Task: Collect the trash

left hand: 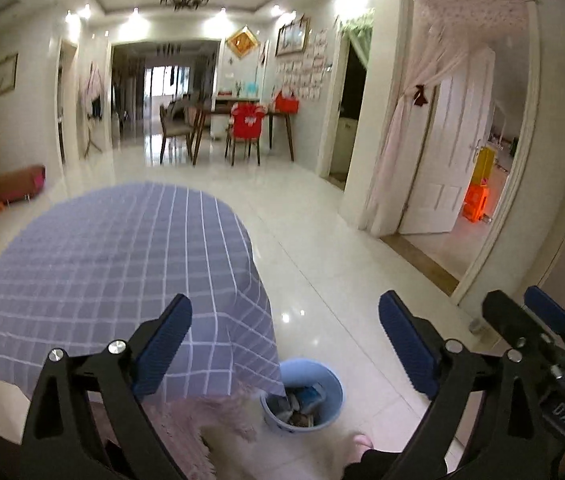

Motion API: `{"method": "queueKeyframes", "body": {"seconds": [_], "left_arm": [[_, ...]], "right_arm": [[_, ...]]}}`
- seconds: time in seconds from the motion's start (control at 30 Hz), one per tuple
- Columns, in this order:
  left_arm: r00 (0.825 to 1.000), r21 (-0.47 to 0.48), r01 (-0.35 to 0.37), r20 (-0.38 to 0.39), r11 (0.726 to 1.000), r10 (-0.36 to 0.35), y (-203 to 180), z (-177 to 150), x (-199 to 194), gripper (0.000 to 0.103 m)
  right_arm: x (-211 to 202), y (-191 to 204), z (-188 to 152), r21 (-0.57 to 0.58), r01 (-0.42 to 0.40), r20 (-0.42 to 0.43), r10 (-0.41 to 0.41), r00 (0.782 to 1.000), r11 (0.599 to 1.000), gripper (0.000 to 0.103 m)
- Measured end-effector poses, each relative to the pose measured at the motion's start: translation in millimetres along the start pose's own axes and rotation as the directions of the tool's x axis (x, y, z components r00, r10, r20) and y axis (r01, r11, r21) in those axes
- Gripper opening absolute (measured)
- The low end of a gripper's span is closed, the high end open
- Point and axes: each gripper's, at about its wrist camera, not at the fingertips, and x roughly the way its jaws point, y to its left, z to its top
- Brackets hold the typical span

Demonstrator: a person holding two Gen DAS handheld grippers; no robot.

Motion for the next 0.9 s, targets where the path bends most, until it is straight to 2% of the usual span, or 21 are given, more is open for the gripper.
{"method": "queueKeyframes", "body": {"seconds": [0.1,0.37,0.57,0.9], "left_arm": [[0.998,0.019,-0.035,0.054,0.999,0.034,-1.0,7.1,-25.0,0.093],[0.991,0.030,-0.075,0.114,0.997,0.071,2.0,17.7,-63.0,0.094],[0.968,0.092,-0.182,0.189,0.979,0.163,-13.3,19.5,-77.9,0.094],[0.962,0.111,-0.194,0.216,0.975,0.167,-14.9,20.0,-92.9,0.094]], "right_arm": [[-13.4,5.1,4.7,-0.013,-0.008,0.021,0.009,1.000,1.000,0.089],[-37.1,21.6,13.4,-0.040,-0.041,0.064,0.043,0.997,0.998,0.090],[-45.0,23.8,15.0,-0.041,-0.063,0.083,0.066,0.994,0.997,0.090],[-44.9,23.9,11.3,-0.032,-0.077,0.078,0.080,0.994,0.996,0.090]]}}
